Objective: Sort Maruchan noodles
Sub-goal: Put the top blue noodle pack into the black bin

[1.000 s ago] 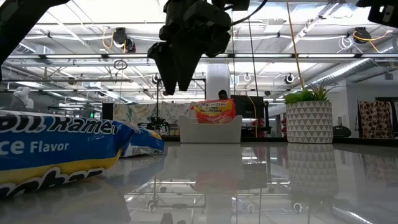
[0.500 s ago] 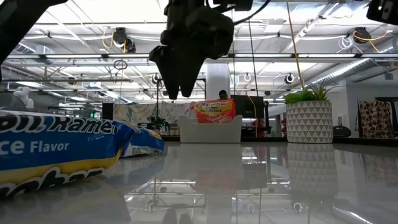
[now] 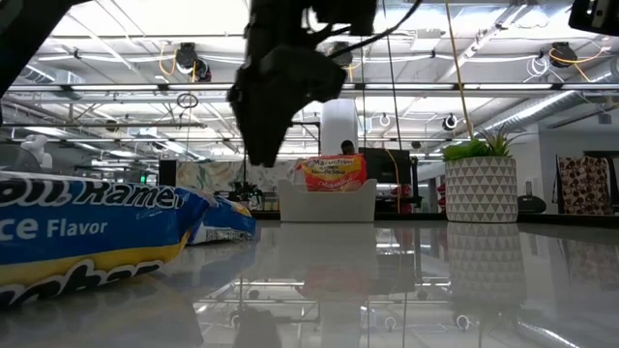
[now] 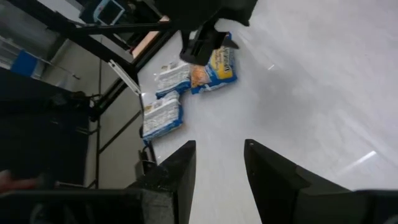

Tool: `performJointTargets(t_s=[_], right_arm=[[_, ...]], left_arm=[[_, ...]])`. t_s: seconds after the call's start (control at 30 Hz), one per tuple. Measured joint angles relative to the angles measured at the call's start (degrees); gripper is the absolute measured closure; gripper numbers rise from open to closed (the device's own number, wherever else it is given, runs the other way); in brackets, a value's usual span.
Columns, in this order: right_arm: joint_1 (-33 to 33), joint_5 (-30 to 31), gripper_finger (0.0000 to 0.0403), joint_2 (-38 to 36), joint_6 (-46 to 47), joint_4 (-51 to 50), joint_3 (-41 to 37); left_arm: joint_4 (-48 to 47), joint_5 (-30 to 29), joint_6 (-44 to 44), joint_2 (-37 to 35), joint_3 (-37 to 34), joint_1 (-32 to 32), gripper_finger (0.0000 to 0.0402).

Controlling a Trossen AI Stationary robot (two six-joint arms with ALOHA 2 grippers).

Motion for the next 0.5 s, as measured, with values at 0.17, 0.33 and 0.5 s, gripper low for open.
performJointTargets(t_s=[0.17,0.33,0.5], right_arm=[[0.0,0.0,0.0276,0.0,0.0,1.6,0.0],[-0.4,0.0,0.0276,0.0,-1.1,1.8,0.0],[-2.3,0.0,0.0276,0.0,-4.5,1.6,0.0]], left_arm=[[6.9,-0.1,-1.9,-9.8,-16.4,0.9,0.0184],[16.5,0.9,-10.5,-24.6,-32.6,0.8,0.0184],[27.2,5.4,-25.0,-36.8,-47.5,0.8,0.0183]])
